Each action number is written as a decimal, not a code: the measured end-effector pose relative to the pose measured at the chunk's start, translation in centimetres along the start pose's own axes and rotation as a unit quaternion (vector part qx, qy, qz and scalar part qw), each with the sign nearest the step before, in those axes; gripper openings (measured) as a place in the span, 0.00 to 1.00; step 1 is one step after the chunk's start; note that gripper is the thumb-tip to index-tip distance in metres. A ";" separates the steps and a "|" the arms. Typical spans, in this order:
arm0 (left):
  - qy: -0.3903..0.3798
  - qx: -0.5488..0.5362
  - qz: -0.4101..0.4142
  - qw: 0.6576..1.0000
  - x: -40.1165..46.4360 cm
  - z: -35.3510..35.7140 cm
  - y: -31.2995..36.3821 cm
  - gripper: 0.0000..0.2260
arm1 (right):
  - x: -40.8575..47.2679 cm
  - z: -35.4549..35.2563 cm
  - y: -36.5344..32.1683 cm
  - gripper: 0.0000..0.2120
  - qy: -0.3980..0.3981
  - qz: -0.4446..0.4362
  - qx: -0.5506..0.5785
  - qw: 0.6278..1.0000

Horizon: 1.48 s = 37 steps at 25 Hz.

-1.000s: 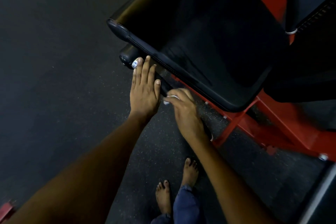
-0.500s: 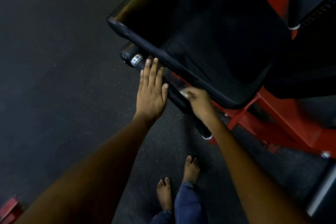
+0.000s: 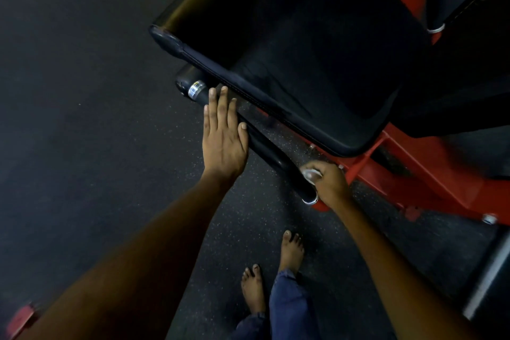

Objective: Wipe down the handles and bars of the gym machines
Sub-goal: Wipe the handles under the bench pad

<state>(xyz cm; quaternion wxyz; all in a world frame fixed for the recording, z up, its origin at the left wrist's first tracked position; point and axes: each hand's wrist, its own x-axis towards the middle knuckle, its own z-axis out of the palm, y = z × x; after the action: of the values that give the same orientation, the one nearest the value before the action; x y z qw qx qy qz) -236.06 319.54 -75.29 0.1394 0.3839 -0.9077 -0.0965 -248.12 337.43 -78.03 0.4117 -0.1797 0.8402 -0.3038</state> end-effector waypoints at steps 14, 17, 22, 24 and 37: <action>-0.019 -0.047 -0.049 0.997 -1.7 0.8 1.6 0.26 | -3.0 4.5 -1.7 0.11 0.251 0.011 0.116 0.961; -0.070 -0.015 -0.066 0.995 -1.6 -0.2 2.1 0.26 | -2.4 3.1 -4.6 0.12 0.198 -0.036 0.077 0.977; -0.184 0.038 -0.099 0.977 -0.3 -5.5 4.1 0.28 | -5.0 -0.4 -10.3 0.13 0.185 -0.064 0.028 0.980; -0.161 -0.004 -0.094 0.983 0.7 -9.8 6.3 0.25 | -7.2 -2.7 -13.2 0.07 0.190 -0.101 0.006 0.977; 0.021 -0.010 -0.035 0.999 -5.5 -41.7 14.8 0.15 | -32.6 -15.8 -29.7 0.03 0.273 -0.323 -0.064 0.904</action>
<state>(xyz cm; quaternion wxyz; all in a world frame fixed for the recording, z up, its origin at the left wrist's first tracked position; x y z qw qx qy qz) -228.65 330.81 -32.84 0.1591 0.4157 -0.8896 -0.1024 -239.79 338.85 -31.98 0.0338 -0.3769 0.8332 -0.4031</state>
